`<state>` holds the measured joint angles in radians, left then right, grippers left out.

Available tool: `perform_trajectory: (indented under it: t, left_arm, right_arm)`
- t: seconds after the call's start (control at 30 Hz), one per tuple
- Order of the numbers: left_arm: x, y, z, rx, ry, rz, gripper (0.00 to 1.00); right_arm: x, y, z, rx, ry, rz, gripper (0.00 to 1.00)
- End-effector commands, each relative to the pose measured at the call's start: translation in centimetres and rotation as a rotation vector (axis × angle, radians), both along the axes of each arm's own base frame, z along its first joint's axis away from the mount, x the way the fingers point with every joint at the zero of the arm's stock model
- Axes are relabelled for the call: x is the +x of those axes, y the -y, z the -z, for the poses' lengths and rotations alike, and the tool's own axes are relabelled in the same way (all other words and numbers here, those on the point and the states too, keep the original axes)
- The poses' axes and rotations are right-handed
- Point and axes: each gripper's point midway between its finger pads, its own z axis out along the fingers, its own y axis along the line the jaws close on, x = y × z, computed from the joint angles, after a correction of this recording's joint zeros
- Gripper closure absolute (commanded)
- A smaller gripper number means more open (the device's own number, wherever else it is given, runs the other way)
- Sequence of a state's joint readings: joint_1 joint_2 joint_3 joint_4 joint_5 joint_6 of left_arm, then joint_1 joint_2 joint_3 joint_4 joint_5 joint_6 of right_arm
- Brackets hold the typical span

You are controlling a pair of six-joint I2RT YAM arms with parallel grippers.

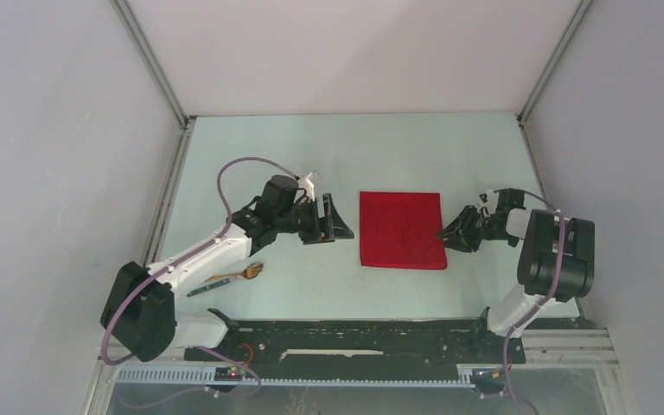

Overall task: Fold the napkin into a case and place the utensils inside
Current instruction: Rotate the square-folded napkin at the center of the board.

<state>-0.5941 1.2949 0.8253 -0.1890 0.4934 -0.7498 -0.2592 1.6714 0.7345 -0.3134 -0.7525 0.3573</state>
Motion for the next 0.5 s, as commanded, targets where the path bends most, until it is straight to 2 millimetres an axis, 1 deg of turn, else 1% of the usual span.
perform_trajectory:
  t: [0.0, 0.07, 0.17, 0.2, 0.3, 0.33, 0.47]
  left_arm:
    - [-0.7, 0.3, -1.1, -0.032, 0.047, 0.049, 0.21]
    - [-0.8, 0.4, -1.1, -0.034, 0.046, 0.053, 0.21]
    - [-0.8, 0.4, -1.2, -0.037, 0.049, 0.057, 0.21]
    - [-0.8, 0.3, -1.2, -0.036, 0.049, 0.056, 0.21]
    - [-0.9, 0.4, -1.1, -0.038, 0.044, 0.058, 0.20]
    - [-0.9, 0.4, -1.2, -0.039, 0.044, 0.057, 0.20]
    - [-0.8, 0.5, -1.2, -0.043, 0.041, 0.057, 0.20]
  right_arm:
    - [0.3, 0.5, 0.8, -0.029, 0.018, -0.026, 0.56]
    - [0.3, 0.7, 1.0, -0.043, 0.016, -0.027, 0.60]
    - [0.4, 1.1, 1.0, -0.070, 0.021, -0.025, 0.71]
    - [0.5, 1.3, 1.1, -0.084, 0.017, -0.023, 0.75]
    - [1.1, 2.1, 0.9, -0.149, 0.007, -0.026, 0.96]
    - [1.3, 2.4, 0.9, -0.174, 0.002, -0.028, 1.00]
    - [2.7, 3.8, 0.8, -0.316, -0.029, -0.060, 1.00]
